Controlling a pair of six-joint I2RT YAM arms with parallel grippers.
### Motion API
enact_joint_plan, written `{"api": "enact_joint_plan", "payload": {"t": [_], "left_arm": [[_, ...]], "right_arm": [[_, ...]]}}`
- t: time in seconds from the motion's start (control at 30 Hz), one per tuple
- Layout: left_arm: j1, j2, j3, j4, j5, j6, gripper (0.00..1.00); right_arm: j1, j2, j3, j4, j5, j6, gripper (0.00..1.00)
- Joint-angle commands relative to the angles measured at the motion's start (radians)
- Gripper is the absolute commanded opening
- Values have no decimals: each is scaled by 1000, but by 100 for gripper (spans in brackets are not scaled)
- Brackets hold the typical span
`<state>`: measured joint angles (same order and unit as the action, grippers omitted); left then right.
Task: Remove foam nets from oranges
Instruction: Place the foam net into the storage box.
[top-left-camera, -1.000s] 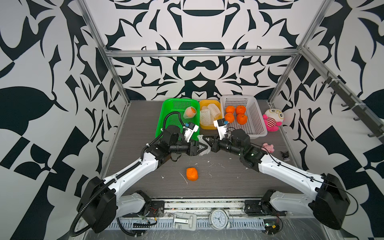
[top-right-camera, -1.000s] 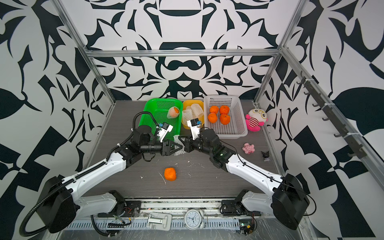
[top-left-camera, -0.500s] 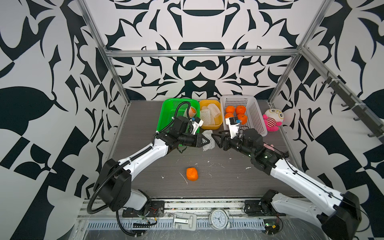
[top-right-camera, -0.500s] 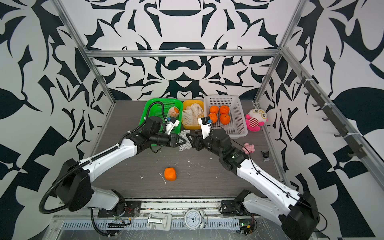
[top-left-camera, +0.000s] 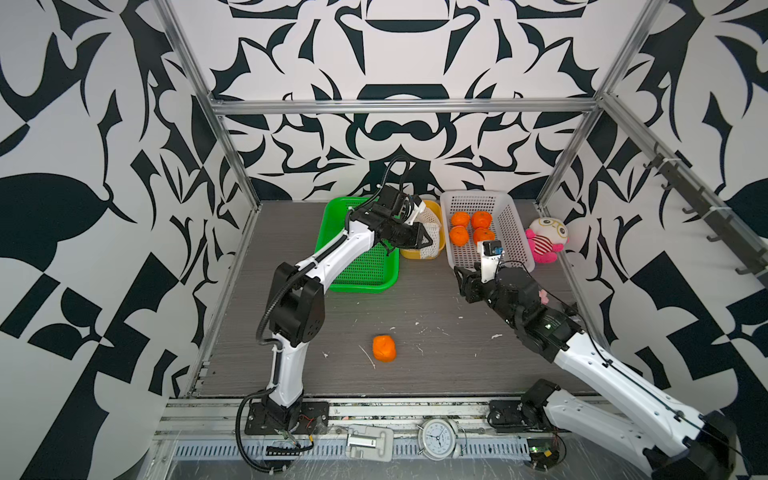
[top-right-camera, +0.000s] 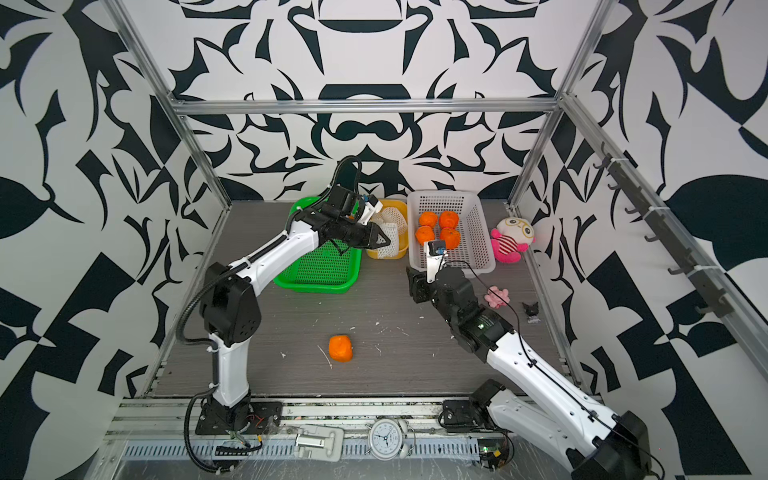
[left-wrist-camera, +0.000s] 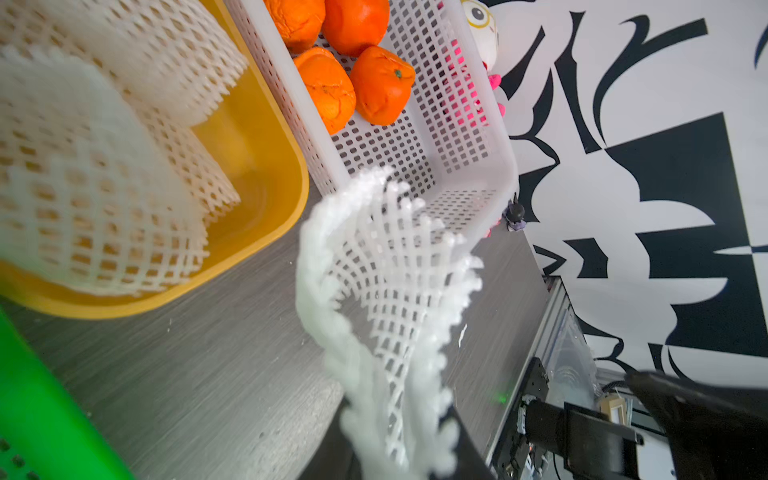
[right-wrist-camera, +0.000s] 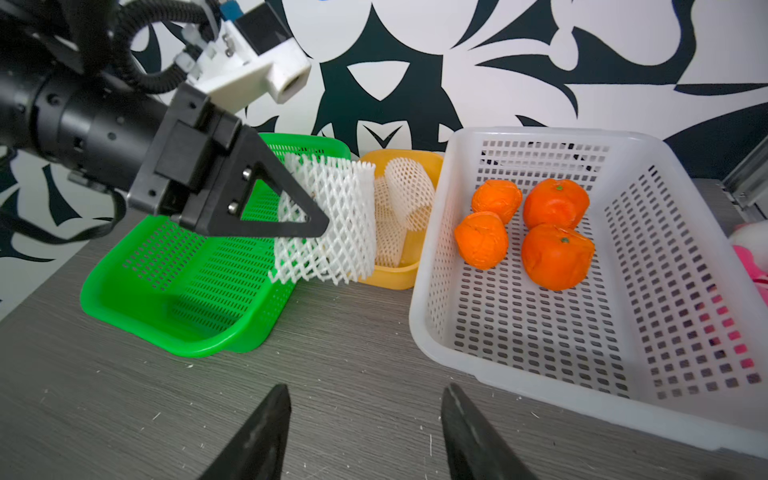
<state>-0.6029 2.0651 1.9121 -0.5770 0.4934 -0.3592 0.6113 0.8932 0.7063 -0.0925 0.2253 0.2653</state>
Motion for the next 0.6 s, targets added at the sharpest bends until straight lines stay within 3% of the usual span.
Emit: {"api": "enact_joint_plan", "payload": {"t": [0.0, 0.17, 0.47, 0.57], "left_arm": [[9, 93, 148, -160, -35, 63, 24], [15, 229, 326, -210, -93, 66, 24], [14, 383, 465, -168, -174, 79, 25], [13, 400, 450, -115, -182, 94, 25]], "right_arm": [[-5, -10, -6, 22, 52, -17, 61], [-9, -5, -10, 28, 46, -15, 61], [-13, 13, -4, 38, 12, 13, 61], [-13, 18, -4, 37, 4, 21, 61]]}}
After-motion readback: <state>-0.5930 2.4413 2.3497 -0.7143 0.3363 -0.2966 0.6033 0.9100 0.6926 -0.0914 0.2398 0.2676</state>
